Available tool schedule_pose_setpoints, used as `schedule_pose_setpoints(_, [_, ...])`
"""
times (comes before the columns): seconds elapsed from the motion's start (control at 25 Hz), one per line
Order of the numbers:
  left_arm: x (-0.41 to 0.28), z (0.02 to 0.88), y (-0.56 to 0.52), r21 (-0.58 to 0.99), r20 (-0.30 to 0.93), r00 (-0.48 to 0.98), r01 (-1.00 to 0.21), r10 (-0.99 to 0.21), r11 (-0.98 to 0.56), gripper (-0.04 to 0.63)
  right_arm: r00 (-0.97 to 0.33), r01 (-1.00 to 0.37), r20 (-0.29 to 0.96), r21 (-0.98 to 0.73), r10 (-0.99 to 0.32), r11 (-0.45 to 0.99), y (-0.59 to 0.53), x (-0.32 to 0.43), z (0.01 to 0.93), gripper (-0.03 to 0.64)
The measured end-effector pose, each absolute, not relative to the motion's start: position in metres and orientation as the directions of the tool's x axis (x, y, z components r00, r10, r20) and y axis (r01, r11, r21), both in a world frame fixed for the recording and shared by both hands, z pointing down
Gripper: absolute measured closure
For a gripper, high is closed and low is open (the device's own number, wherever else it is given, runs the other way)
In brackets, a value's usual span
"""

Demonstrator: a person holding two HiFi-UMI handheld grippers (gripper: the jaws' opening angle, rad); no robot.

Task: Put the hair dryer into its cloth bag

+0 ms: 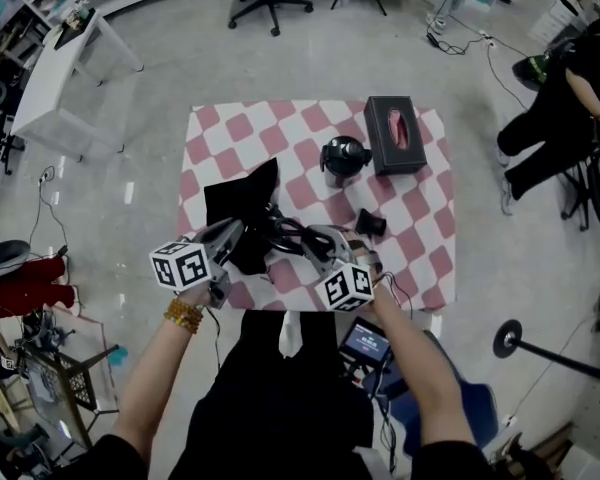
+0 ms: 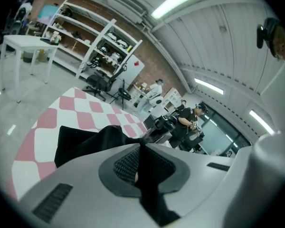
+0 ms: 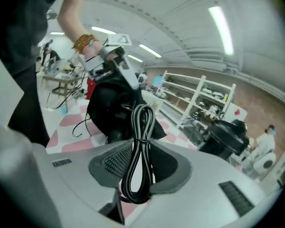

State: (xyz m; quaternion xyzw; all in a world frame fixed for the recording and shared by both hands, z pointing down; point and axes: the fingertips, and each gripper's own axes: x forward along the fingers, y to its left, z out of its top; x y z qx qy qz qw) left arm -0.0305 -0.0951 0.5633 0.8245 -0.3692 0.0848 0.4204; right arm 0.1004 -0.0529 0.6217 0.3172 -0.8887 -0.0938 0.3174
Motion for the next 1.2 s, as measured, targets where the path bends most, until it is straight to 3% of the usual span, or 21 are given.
schedule_pose_setpoints(0.12, [-0.046, 0.565, -0.108, 0.654, 0.450, 0.688, -0.688, -0.569, -0.315, 0.561, -0.587, -0.625, 0.370, 0.358, -0.720, 0.694, -0.061, 0.108, 0.589, 0.499])
schedule_pose_setpoints(0.2, [-0.050, 0.561, -0.119, 0.678, 0.437, 0.695, -0.671, -0.571, -0.299, 0.561, -0.636, -0.534, 0.338, 0.457, -0.694, 0.711, -0.051, 0.095, 0.573, 0.499])
schedule_pose_setpoints(0.4, [-0.042, 0.553, -0.123, 0.683, 0.434, 0.736, -0.645, -0.519, -0.343, 0.561, -0.701, -0.094, 0.499, 0.644, -0.510, 0.760, -0.013, 0.059, 0.595, 0.500])
schedule_pose_setpoints(0.8, [0.016, 0.549, -0.067, 0.554, 0.448, 0.861, -0.479, -0.241, -0.681, 0.560, -0.515, -0.067, 0.744, 0.460, -0.426, 0.885, -0.049, 0.038, 0.631, 0.500])
schedule_pose_setpoints(0.88, [0.023, 0.556, -0.062, 0.536, 0.474, 0.856, -0.468, -0.208, -0.702, 0.560, -0.498, -0.125, 0.776, 0.379, -0.388, 0.917, -0.057, 0.033, 0.635, 0.500])
schedule_pose_setpoints(1.0, [0.032, 0.573, -0.054, 0.506, 0.511, 0.841, -0.459, -0.175, -0.730, 0.560, -0.545, -0.390, 0.787, 0.070, -0.291, 0.918, -0.072, 0.035, 0.646, 0.500])
schedule_pose_setpoints(1.08, [0.034, 0.583, -0.054, 0.454, 0.525, 0.825, -0.478, -0.208, -0.752, 0.560, -0.631, -0.554, 0.735, -0.202, -0.249, 0.808, -0.080, 0.039, 0.651, 0.500])
schedule_pose_setpoints(1.2, [0.027, 0.578, -0.056, 0.337, 0.515, 0.795, -0.532, -0.321, -0.777, 0.541, -0.729, -0.639, 0.617, -0.456, -0.297, 0.619, -0.088, 0.051, 0.655, 0.500])
